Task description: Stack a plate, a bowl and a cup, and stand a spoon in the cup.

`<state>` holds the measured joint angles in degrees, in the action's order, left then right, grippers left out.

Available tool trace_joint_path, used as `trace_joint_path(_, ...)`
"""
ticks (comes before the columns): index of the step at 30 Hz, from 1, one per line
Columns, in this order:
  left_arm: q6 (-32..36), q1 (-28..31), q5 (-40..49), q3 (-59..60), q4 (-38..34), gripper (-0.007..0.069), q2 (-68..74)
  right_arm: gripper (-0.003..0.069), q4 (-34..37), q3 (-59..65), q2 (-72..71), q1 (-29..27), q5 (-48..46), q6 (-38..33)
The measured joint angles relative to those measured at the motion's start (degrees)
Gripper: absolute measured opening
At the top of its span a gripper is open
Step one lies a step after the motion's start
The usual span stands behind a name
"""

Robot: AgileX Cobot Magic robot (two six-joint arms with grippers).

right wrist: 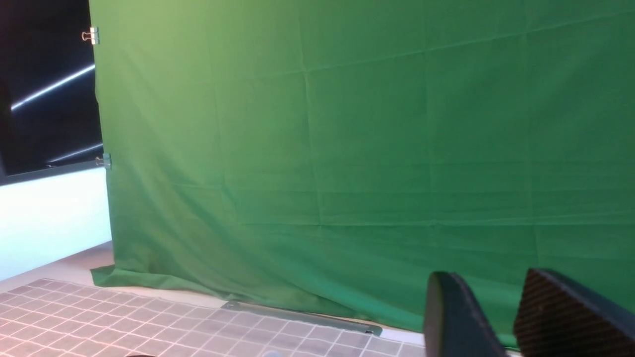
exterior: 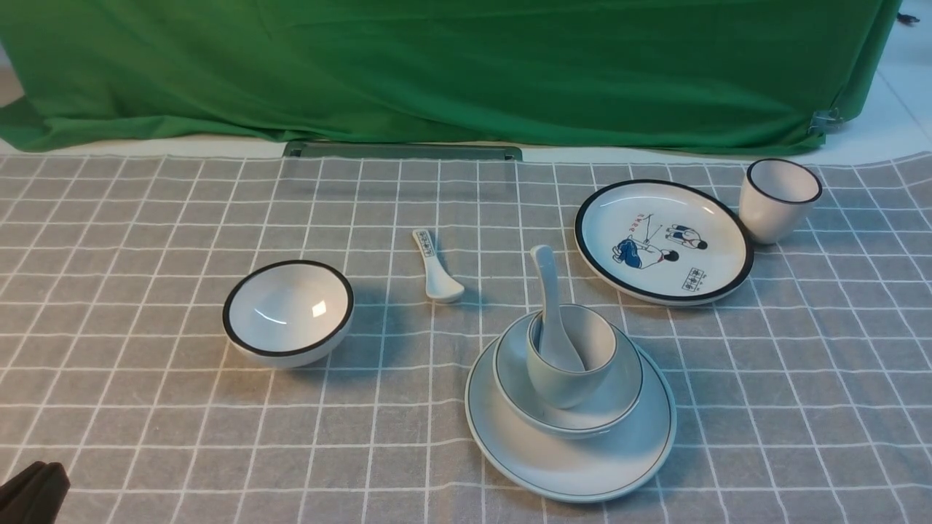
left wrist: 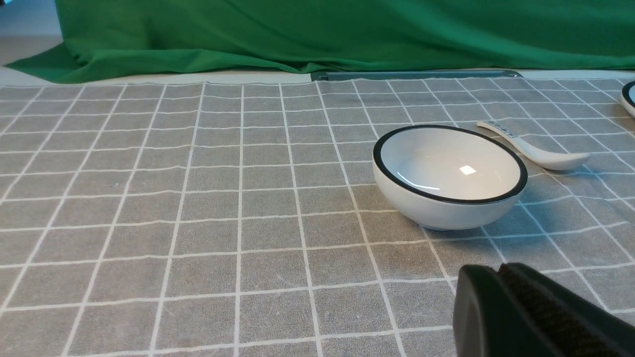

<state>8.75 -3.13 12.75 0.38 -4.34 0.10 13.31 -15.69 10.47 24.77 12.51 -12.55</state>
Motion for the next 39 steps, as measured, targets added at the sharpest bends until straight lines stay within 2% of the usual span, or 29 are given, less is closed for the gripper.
trace_joint_path(12, 0.0, -0.2, 0.0, 0.0, 0.0, 0.0012, 0.0, 0.0241, 0.0, 0.0, 0.0, 0.0, -2.1, -0.5)
trace_joint_path(20, 0.0, -0.2, 0.0, 0.0, 0.0, 0.0012, 0.0, 0.0241, -2.1, 0.4, 0.1, 0.0, -4.8, -4.7)
trace_joint_path(28, 0.2, -0.2, 0.0, 0.0, 0.3, 0.0012, 0.0, 0.0241, -8.5, 4.0, 0.2, 0.0, -4.8, 1.9)
trace_joint_path(39, 0.2, -0.2, 0.0, 0.0, 0.5, 0.0012, 0.0, 0.0241, -10.5, 9.7, 0.2, 0.0, -4.4, 9.5)
